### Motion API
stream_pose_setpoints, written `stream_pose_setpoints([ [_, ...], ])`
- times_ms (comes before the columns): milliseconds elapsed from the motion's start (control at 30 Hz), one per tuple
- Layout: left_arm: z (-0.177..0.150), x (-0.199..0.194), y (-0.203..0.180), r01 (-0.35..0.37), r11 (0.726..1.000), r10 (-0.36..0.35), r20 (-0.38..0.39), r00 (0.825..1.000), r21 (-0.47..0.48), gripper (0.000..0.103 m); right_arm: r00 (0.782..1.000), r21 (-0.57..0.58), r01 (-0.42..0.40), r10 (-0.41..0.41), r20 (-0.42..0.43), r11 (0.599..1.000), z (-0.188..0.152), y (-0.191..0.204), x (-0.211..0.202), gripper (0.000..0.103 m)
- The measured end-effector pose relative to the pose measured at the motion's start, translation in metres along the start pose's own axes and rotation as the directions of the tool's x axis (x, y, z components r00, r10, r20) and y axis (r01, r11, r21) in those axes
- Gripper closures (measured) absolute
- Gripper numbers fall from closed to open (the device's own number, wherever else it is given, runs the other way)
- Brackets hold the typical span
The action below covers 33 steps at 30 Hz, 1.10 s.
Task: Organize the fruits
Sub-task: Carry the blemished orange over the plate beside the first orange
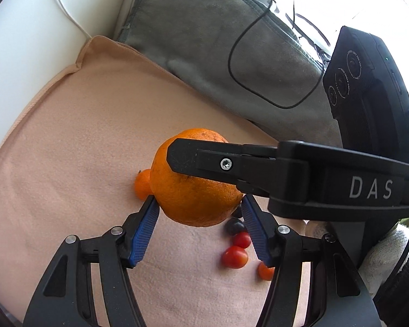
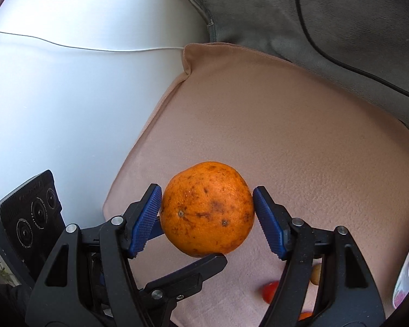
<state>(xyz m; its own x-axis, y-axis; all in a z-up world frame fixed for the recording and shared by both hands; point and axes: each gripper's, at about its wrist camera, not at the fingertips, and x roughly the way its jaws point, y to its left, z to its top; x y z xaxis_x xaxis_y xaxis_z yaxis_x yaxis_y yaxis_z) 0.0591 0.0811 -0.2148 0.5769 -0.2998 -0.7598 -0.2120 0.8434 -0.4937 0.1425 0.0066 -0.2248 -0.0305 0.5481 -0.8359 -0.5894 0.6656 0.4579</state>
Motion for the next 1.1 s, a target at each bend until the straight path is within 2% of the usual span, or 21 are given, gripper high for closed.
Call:
stream_pose_setpoints([
  [400, -0.012, 0.032, -0.086, 0.104, 0.984, -0.093, -0.084, 0.992, 0.146, 0.042, 0.992, 0.153, 0.059, -0.076, 0.105, 0.986, -0.049, -0.069, -0.079, 0.031],
  [800, -0.037, 0.07, -0.177, 0.226, 0.943, -0.182, -0.191, 0.965, 0.245, 0.042, 0.969, 0.299, 0.121, -0.178, 0.171, 0.947, -0.106, -0.139, -0.158, 0.031],
  [1100, -0.051, 0.104, -0.229, 0.276, 0.92, -0.208, -0.251, 0.945, 0.278, 0.042, 0.958, 0.372, 0.135, -0.216, 0.186, 0.918, -0.133, -0.191, -0.183, 0.031],
])
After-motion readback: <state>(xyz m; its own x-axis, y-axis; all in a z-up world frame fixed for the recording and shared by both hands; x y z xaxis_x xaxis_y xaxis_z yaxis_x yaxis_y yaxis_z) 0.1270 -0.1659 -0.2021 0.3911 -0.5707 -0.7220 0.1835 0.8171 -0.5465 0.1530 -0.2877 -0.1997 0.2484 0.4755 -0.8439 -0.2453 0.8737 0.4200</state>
